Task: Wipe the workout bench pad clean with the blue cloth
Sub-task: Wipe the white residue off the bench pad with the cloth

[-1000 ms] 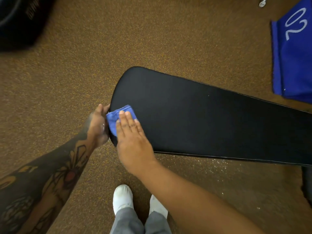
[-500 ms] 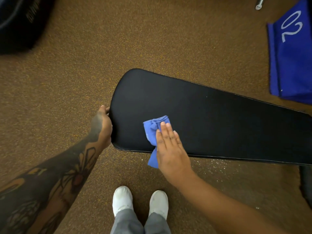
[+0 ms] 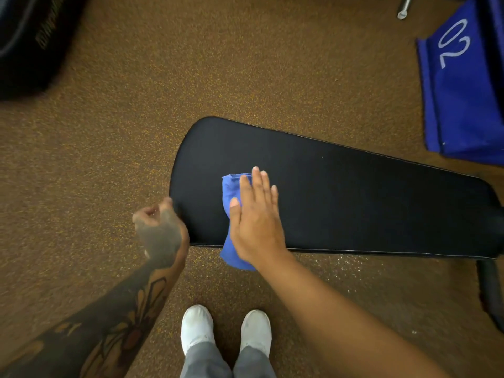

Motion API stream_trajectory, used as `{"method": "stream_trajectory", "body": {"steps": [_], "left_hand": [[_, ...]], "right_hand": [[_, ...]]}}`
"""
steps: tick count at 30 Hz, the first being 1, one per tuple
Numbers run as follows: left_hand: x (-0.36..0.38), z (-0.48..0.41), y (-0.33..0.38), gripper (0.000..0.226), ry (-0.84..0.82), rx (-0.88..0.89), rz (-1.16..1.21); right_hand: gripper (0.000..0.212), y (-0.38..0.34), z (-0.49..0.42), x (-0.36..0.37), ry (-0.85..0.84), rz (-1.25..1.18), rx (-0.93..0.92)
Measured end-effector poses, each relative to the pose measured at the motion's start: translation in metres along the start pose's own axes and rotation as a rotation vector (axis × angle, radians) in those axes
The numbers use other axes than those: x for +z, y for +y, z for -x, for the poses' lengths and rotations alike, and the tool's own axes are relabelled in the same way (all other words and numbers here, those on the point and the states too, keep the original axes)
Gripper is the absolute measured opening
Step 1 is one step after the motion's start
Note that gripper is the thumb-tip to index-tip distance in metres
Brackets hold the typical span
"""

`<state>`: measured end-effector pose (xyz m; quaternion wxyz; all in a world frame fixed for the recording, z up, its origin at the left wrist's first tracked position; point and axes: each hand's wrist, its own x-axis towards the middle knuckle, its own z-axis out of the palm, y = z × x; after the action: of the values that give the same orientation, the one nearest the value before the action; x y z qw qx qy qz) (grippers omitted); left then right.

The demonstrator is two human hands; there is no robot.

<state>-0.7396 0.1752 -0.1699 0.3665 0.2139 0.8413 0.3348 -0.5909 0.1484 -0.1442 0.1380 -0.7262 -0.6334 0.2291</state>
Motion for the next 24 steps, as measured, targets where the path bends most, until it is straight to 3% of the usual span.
{"method": "stream_trajectory", "body": {"steps": [3,6,8,10,14,19,24], "left_hand": [[-0.019,0.044,-0.014,0.049,-0.041,0.261,-0.148],[-0.013,0.066,-0.013,0.040,-0.163,0.582,-0.268],[0.000,0.068,0.000,0.043,-0.233,0.704,-0.345],[0.014,0.062,0.012,0.048,-0.304,0.751,-0.446],[0.033,0.046,0.024,0.074,-0.388,0.661,-0.623],[0.037,0.043,0.035,0.055,-0.410,0.700,-0.608],[0.032,0.045,0.041,0.051,-0.572,0.683,-0.438]], "right_hand": [[0.047,0.008,-0.022,-0.023,0.075,0.192,0.044],[0.039,0.009,-0.039,-0.034,-0.035,0.309,0.032],[0.037,0.007,-0.047,-0.037,-0.096,0.300,0.031],[0.033,0.007,-0.055,-0.042,-0.149,0.242,0.079],[0.021,0.011,-0.072,-0.057,-0.312,0.253,0.111],[0.016,0.013,-0.079,-0.078,-0.406,-0.146,0.098],[0.014,0.013,-0.079,-0.092,-0.267,-0.841,0.374]]}}
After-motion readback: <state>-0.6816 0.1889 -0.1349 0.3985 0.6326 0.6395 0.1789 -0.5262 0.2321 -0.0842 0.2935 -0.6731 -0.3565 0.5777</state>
